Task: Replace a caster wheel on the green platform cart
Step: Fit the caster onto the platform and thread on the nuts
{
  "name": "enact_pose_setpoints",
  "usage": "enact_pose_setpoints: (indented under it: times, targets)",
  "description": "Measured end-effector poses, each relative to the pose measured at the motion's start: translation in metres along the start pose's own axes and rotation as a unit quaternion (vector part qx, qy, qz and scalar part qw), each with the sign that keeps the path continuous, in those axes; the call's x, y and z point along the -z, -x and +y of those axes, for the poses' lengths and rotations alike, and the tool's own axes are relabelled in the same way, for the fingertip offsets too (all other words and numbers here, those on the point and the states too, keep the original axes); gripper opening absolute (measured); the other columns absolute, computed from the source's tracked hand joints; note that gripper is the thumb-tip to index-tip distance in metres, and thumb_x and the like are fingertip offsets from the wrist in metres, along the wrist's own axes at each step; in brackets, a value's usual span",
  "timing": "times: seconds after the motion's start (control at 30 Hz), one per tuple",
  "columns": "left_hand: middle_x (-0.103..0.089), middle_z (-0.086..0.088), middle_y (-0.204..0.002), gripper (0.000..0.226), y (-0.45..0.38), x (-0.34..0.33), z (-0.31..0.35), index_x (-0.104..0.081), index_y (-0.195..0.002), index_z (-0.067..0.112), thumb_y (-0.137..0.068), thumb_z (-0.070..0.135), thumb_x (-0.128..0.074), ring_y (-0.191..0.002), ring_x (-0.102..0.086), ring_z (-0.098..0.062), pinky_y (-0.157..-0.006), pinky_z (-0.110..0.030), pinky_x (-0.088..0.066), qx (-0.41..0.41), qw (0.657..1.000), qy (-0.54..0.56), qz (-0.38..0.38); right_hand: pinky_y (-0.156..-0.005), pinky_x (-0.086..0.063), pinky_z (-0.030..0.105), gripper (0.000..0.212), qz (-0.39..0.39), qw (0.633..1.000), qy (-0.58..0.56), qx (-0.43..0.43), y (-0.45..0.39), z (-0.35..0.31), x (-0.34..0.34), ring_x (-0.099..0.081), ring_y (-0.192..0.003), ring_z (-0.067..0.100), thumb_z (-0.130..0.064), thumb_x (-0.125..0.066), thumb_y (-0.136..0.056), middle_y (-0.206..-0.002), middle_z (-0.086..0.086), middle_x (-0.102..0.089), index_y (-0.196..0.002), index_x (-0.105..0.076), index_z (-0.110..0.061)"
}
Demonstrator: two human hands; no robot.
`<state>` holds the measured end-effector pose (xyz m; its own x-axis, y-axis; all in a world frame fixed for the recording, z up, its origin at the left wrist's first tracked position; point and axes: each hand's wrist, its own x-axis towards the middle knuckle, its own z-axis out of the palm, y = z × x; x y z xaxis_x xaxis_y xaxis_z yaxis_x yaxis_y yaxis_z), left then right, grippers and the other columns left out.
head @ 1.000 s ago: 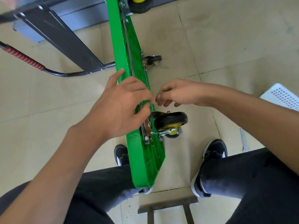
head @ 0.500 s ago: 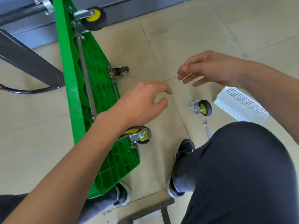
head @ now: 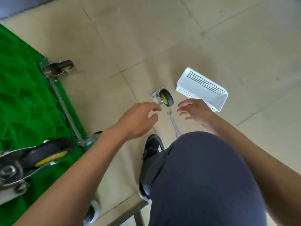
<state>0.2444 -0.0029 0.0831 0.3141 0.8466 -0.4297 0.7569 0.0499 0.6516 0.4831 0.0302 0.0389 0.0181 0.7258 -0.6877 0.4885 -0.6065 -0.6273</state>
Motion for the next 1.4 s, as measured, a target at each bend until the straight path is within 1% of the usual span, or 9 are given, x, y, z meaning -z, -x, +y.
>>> enact_pose_setpoints:
  times: [0.23, 0.37, 0.7, 0.8, 0.9, 1.07, 1.17, 1.33, 1.4]
  targets:
    - [-0.056, 0.016, -0.12, 0.03, -0.032, -0.04, -0.027, -0.064, -0.126, 0.032, -0.099, 0.027, -0.051, -0.115, -0.054, -0.009, -0.098, -0.026, -0.042, 0.071, 0.994, 0.055, -0.063, -0.092, -0.054, 0.035, 0.018, 0.068, 0.994, 0.077, -0.042, -0.064, 0.094, -0.026, -0.069, -0.098, 0.021, -0.017, -0.068, -0.089, -0.107, 0.004, -0.074, -0.106, -0.073, -0.014]
    - [-0.059, 0.02, -0.116, 0.029, -0.043, -0.054, -0.043, -0.066, -0.122, 0.031, -0.097, 0.026, -0.053, -0.113, -0.057, -0.004, -0.098, -0.022, -0.043, 0.096, 0.99, 0.085, -0.067, -0.082, -0.042, 0.025, 0.024, 0.077, 0.984, 0.146, -0.063, -0.09, 0.13, -0.045, -0.063, -0.1, 0.019, -0.023, -0.067, -0.089, -0.108, 0.004, -0.071, -0.11, -0.069, -0.012]
    - [-0.06, 0.02, -0.117, 0.031, -0.063, -0.084, -0.064, -0.065, -0.124, 0.03, -0.099, 0.022, -0.05, -0.117, -0.055, 0.0, -0.096, -0.017, -0.039, 0.114, 0.983, 0.093, -0.109, -0.073, -0.043, 0.036, 0.026, 0.105, 0.942, 0.317, -0.039, -0.115, 0.154, -0.085, -0.057, -0.097, 0.029, -0.031, -0.065, -0.095, -0.102, 0.01, -0.059, -0.103, -0.056, -0.008]
    - [-0.061, 0.02, -0.121, 0.031, -0.066, -0.089, -0.066, -0.065, -0.125, 0.031, -0.099, 0.023, -0.049, -0.12, -0.054, 0.0, -0.1, -0.021, -0.043, 0.113, 0.982, 0.097, -0.115, -0.07, -0.04, 0.033, 0.014, 0.11, 0.916, 0.385, -0.024, -0.119, 0.152, -0.089, -0.06, -0.099, 0.029, -0.02, -0.06, -0.096, -0.105, 0.009, -0.063, -0.105, -0.058, -0.009]
    - [-0.061, 0.017, -0.128, 0.033, -0.069, -0.093, -0.069, -0.063, -0.128, 0.031, -0.099, 0.024, -0.048, -0.123, -0.053, -0.002, -0.105, -0.028, -0.045, 0.109, 0.982, 0.083, -0.127, -0.07, -0.04, 0.032, 0.01, 0.105, 0.919, 0.379, -0.036, -0.123, 0.15, -0.089, -0.061, -0.096, 0.029, -0.014, -0.056, -0.096, -0.103, 0.01, -0.064, -0.103, -0.06, -0.009]
    - [-0.062, 0.014, -0.13, 0.033, -0.07, -0.093, -0.07, -0.062, -0.128, 0.03, -0.099, 0.025, -0.047, -0.123, -0.054, -0.006, -0.106, -0.032, -0.045, 0.109, 0.983, 0.072, -0.131, -0.069, -0.041, 0.031, 0.02, 0.056, 0.935, 0.341, -0.081, -0.118, 0.146, -0.09, -0.052, -0.082, 0.025, -0.027, -0.068, -0.085, -0.089, 0.002, -0.05, -0.095, -0.058, -0.014]
    - [-0.061, 0.013, -0.131, 0.033, -0.066, -0.09, -0.068, -0.062, -0.129, 0.029, -0.1, 0.024, -0.047, -0.123, -0.055, -0.006, -0.106, -0.032, -0.045, 0.11, 0.983, 0.079, -0.127, -0.065, -0.039, 0.03, 0.01, 0.049, 0.934, 0.35, -0.059, -0.105, 0.151, -0.092, -0.056, -0.08, 0.028, -0.022, -0.062, -0.083, -0.082, 0.004, -0.053, -0.082, -0.058, -0.013]
    - [-0.062, 0.013, -0.129, 0.034, -0.054, -0.081, -0.056, -0.063, -0.128, 0.028, -0.1, 0.021, -0.047, -0.122, -0.054, -0.005, -0.101, -0.024, -0.044, 0.106, 0.982, 0.115, -0.101, -0.064, -0.04, 0.029, 0.026, 0.06, 0.943, 0.329, 0.009, -0.08, 0.16, -0.088, -0.056, -0.082, 0.022, -0.031, -0.06, -0.095, -0.087, 0.001, -0.055, -0.082, -0.074, -0.014]
    - [-0.062, 0.012, -0.127, 0.034, -0.046, -0.075, -0.047, -0.064, -0.128, 0.027, -0.1, 0.019, -0.046, -0.121, -0.055, -0.004, -0.098, -0.021, -0.043, 0.106, 0.982, 0.132, -0.082, -0.058, -0.036, 0.027, 0.027, 0.067, 0.957, 0.282, 0.015, -0.067, 0.15, -0.084, -0.056, -0.07, 0.017, -0.032, -0.061, -0.094, -0.075, -0.004, -0.056, -0.073, -0.069, -0.016]
